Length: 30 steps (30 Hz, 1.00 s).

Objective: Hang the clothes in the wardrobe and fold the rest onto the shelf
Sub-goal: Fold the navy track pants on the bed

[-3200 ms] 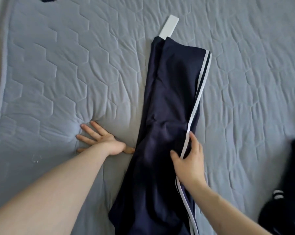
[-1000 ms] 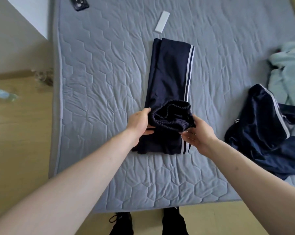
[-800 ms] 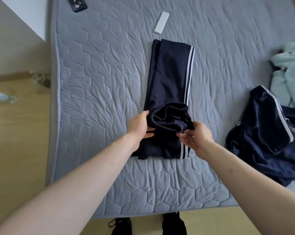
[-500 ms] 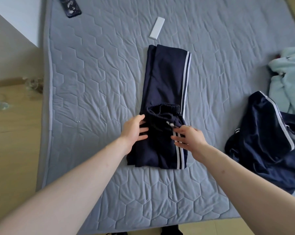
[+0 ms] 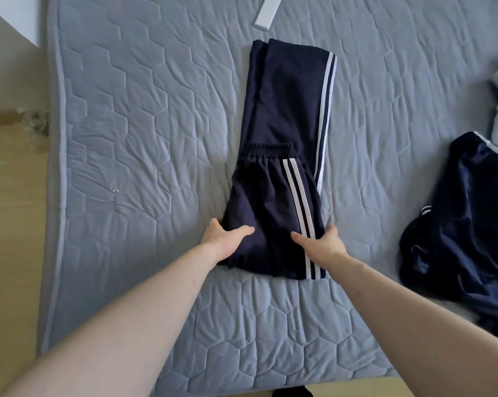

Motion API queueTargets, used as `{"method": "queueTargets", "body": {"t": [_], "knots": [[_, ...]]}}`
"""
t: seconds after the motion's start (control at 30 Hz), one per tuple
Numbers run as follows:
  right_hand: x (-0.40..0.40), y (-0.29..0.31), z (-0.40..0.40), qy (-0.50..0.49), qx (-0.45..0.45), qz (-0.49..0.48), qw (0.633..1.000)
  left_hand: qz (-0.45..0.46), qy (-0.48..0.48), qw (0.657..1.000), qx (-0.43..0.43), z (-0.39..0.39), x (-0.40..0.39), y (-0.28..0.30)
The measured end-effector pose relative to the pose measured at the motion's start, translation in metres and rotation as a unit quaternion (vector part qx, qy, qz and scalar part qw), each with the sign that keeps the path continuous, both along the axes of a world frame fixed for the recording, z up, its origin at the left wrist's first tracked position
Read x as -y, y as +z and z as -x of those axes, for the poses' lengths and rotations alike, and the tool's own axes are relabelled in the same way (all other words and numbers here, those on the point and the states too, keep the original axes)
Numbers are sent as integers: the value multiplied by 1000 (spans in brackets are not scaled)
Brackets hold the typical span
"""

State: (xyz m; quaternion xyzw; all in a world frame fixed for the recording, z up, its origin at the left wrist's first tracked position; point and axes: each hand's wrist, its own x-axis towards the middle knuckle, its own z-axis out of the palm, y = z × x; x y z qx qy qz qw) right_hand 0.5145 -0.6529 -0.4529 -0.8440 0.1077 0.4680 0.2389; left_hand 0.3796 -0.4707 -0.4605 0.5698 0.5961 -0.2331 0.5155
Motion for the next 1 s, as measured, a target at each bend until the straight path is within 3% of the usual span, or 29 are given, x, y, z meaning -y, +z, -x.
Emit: {"method": "queueTargets", "body": {"t": [0.13, 0.27, 0.57, 0.7, 0.8, 1.0], "knots": [[17, -10, 16, -51, 2, -28, 998, 17, 13, 1000, -2, 8, 7, -3], [39, 16, 38, -97, -59, -47, 992, 35, 9, 999, -27, 40, 22, 17], [126, 96, 126, -6, -242, 49, 969, 176, -48, 970, -160, 160, 90, 107], [145, 137, 154, 31, -295, 65, 953, 201, -60, 962, -178, 201, 107, 143], [145, 155, 153, -14, -272, 44, 961, 160, -53, 977, -131, 202, 105, 163], [110, 170, 91, -232, -218, -74, 945, 91, 53, 994, 40, 139, 50, 182]]}}
